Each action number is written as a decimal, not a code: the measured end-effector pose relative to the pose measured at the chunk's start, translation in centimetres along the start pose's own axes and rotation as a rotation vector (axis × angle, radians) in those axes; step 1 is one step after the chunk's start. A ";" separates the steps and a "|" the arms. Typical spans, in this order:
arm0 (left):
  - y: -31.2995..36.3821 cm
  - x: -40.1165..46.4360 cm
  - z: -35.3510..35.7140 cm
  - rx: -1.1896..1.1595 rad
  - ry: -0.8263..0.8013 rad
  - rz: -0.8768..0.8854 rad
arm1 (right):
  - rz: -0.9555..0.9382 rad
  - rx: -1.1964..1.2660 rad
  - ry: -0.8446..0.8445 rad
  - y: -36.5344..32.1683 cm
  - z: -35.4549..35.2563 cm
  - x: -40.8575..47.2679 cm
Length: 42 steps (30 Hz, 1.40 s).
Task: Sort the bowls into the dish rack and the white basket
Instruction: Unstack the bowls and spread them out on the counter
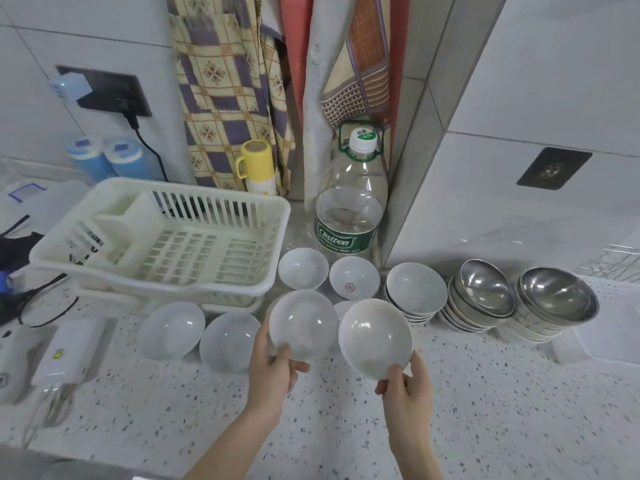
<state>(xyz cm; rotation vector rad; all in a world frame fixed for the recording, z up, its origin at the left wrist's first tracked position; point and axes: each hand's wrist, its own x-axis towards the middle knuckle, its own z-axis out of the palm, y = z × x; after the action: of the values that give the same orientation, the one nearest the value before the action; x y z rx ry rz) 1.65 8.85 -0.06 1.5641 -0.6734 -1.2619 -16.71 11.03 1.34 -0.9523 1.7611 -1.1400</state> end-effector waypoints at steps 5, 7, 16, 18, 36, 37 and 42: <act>-2.9 -2.9 -2.7 0.086 -0.042 -0.043 | 0.081 -0.017 0.001 2.6 -1.3 -3.4; -3.8 -3.7 -3.6 0.103 -0.052 -0.058 | 0.103 -0.035 0.021 3.7 -1.4 -4.6; -6.2 -4.0 -6.8 0.162 -0.088 -0.183 | 0.213 -0.096 0.035 6.1 0.2 -6.3; -6.4 -3.6 -7.0 0.169 -0.099 -0.197 | 0.234 -0.098 0.044 6.5 0.6 -6.1; -7.0 -2.6 -6.9 0.123 -0.121 -0.196 | 0.207 -0.114 0.029 7.6 2.1 -5.4; -7.1 -2.5 -6.9 0.120 -0.121 -0.204 | 0.209 -0.106 0.024 7.6 2.2 -5.4; -7.4 -2.2 -6.9 0.110 -0.115 -0.223 | 0.227 -0.059 0.006 7.6 2.4 -5.2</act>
<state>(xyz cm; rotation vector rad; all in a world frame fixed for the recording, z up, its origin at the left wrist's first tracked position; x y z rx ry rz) 6.30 15.85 -6.08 1.7026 -0.6638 -1.5110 -13.77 17.21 -5.24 -0.7612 1.8631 -0.9516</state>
